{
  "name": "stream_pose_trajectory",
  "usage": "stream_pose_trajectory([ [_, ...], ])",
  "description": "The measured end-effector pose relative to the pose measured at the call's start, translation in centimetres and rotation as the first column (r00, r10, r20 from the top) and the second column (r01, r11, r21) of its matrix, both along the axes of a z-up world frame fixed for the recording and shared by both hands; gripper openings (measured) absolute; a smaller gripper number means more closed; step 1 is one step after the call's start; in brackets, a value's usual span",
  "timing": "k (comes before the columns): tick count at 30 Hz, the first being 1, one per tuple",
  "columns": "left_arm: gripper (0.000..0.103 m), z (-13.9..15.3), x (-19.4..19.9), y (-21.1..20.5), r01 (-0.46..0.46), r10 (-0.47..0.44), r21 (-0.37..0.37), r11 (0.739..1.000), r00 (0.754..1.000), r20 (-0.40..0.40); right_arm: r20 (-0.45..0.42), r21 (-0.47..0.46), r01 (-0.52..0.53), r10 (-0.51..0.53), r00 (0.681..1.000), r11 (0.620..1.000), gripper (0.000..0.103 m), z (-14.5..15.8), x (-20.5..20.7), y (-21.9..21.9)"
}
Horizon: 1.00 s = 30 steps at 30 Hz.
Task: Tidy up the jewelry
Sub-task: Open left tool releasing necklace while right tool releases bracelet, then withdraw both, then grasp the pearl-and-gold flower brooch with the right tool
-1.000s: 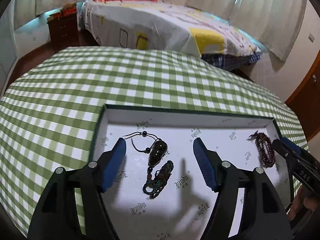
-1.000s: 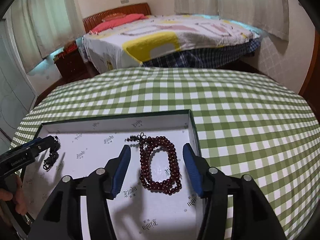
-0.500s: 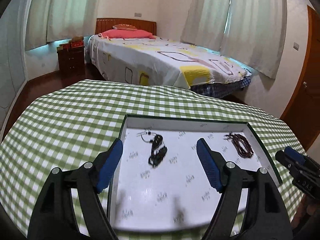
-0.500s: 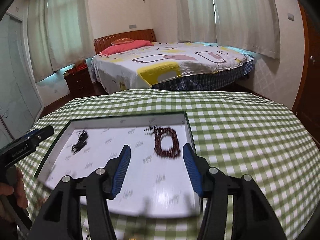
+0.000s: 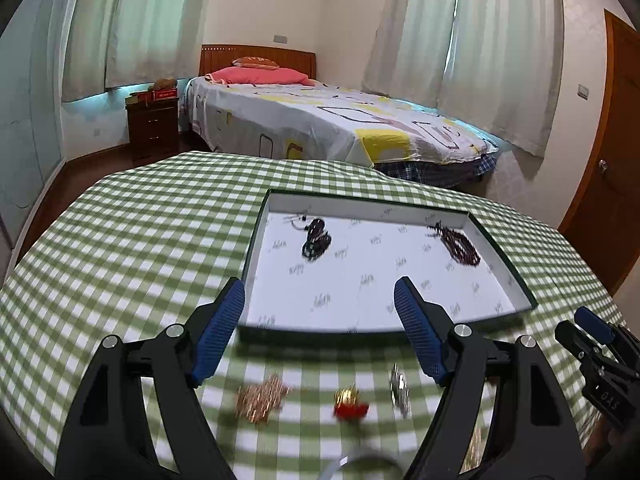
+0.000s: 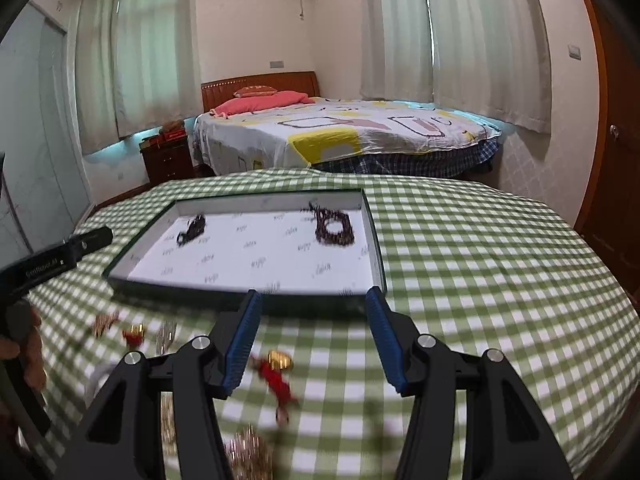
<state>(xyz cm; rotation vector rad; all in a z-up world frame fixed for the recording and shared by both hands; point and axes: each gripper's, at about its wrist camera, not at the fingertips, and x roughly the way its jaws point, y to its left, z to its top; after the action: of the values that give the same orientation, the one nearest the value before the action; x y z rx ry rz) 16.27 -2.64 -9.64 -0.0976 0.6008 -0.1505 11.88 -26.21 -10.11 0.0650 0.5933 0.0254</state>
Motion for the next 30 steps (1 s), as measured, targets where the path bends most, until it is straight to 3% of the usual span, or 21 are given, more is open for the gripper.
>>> stream_pose_trajectory([
  [8, 0.08, -1.3, -4.8, 1.0, -0.025, 0.025, -0.016, 1.0, 1.0, -0.001, -0.039, 0.009, -0.031, 0.032, 0.999, 0.999, 0.054, -2.1, -3.6, 0.8],
  [12, 0.08, -2.4, -6.1, 1.2, -0.023, 0.022, -0.017, 1.0, 0.999, -0.039, -0.059, 0.024, -0.056, 0.058, 0.997, 0.998, 0.054, -2.9, -4.5, 1.1],
  [30, 0.082, -5.0, -8.9, -0.1, -0.011, 0.014, 0.027, 1.0, 0.995, -0.098, -0.207, 0.044, -0.125, 0.131, 0.969, 0.991, 0.054, -6.0, -4.0, 3.3],
])
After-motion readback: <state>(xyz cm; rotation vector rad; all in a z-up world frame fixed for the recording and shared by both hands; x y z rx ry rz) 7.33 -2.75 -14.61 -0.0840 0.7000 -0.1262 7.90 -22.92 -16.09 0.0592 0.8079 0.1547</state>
